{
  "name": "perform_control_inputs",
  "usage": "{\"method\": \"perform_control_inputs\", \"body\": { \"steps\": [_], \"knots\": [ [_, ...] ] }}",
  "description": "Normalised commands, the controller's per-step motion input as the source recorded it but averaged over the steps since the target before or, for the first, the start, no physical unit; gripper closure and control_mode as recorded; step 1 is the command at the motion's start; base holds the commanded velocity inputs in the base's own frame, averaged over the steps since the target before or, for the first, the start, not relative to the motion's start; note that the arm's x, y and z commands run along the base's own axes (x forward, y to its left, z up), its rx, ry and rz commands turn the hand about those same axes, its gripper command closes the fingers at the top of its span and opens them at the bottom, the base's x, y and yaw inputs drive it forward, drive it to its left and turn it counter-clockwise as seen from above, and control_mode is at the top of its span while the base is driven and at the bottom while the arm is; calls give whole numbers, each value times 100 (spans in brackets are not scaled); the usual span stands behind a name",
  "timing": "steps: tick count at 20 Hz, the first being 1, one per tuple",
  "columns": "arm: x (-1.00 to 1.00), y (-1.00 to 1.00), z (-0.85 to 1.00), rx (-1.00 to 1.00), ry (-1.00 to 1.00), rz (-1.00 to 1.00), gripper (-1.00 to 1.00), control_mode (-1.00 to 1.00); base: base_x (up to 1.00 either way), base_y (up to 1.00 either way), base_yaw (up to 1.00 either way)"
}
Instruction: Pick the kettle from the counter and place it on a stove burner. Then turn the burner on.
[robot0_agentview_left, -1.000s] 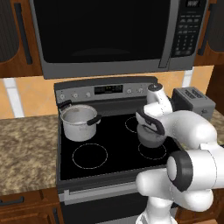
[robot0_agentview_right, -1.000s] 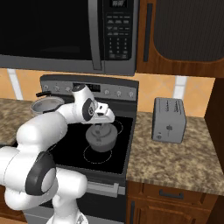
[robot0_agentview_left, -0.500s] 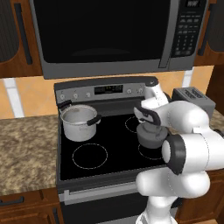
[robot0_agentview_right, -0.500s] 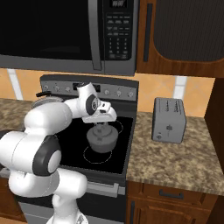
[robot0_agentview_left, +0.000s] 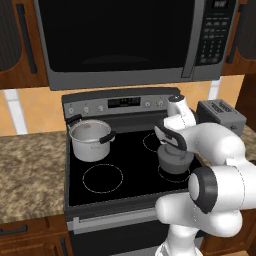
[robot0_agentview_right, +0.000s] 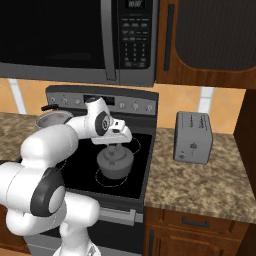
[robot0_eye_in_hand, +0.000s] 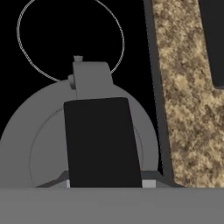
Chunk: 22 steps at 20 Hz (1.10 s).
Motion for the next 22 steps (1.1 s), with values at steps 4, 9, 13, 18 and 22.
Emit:
{"method": "perform_control_inputs", "body": {
  "steps": [4,9,13,18,22],
  "knots": [
    [0,5,0,0,0,0,100,-100,0,0,0],
    [0,0,1,0,0,0,-100,-100,0,0,0],
    [0,0,25,0,-3,0,-100,-100,0,0,0],
    [0,0,50,0,-10,0,-100,-100,0,0,0],
    [-29,-51,32,7,-36,8,-100,-100,0,0,0]
  ]
}}
